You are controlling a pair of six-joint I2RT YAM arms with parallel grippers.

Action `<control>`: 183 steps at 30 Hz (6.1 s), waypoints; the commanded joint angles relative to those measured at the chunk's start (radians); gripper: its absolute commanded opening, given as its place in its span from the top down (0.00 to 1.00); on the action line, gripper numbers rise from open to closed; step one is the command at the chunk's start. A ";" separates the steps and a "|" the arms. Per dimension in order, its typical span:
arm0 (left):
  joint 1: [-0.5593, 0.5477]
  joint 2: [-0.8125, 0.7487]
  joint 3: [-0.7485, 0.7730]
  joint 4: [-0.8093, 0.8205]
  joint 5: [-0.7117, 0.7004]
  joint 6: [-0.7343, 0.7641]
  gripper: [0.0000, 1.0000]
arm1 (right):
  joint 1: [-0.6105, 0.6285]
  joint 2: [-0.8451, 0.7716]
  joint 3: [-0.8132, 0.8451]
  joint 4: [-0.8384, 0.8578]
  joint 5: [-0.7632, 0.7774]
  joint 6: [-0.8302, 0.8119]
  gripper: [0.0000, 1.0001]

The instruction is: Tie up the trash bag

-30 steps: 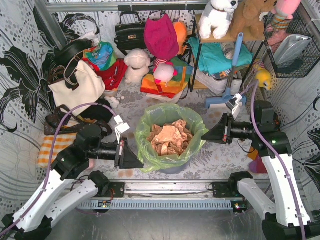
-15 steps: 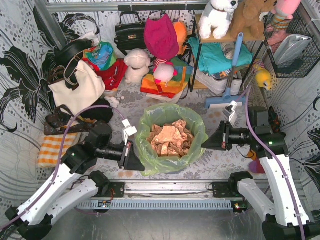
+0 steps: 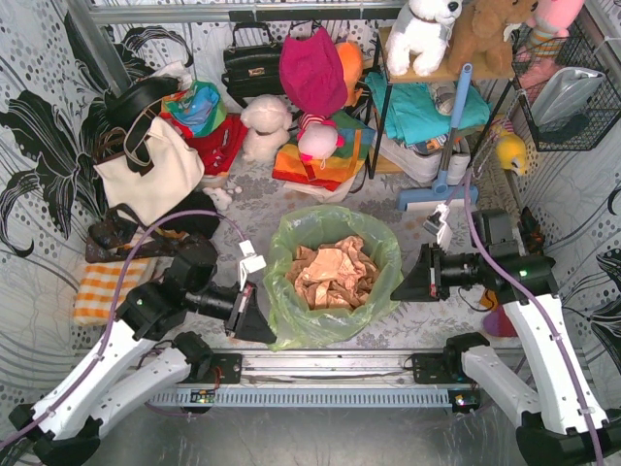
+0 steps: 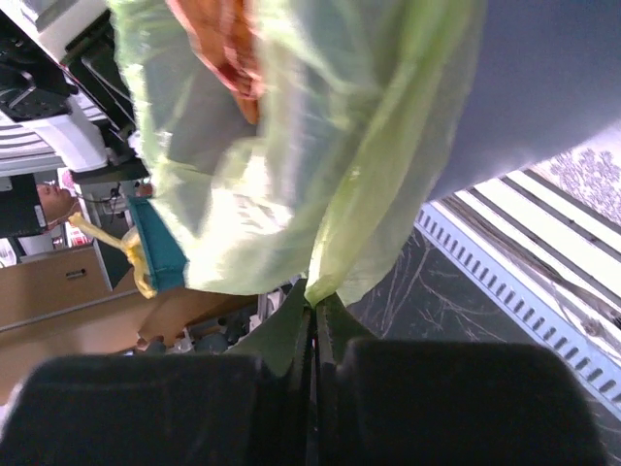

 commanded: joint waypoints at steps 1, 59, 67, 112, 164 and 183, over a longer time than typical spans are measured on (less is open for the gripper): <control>-0.007 -0.001 0.095 0.092 0.084 -0.006 1.00 | 0.008 0.030 0.130 0.056 -0.064 0.031 1.00; -0.007 -0.043 0.430 0.022 -1.253 -0.436 0.28 | 0.008 0.167 0.383 0.294 0.432 0.180 0.33; -0.007 -0.015 0.394 -0.030 -1.224 -0.530 0.24 | 0.008 0.281 0.416 0.306 0.395 0.137 0.24; -0.006 0.177 0.365 0.213 -1.042 -0.336 1.00 | 0.043 0.407 0.399 0.722 0.381 0.290 1.00; 0.557 0.509 0.460 0.245 -0.236 -0.194 0.26 | 0.042 0.272 0.362 0.605 0.242 0.145 0.95; 0.584 0.408 0.048 0.831 0.049 -0.599 0.33 | 0.043 0.225 0.300 0.629 0.251 0.173 0.95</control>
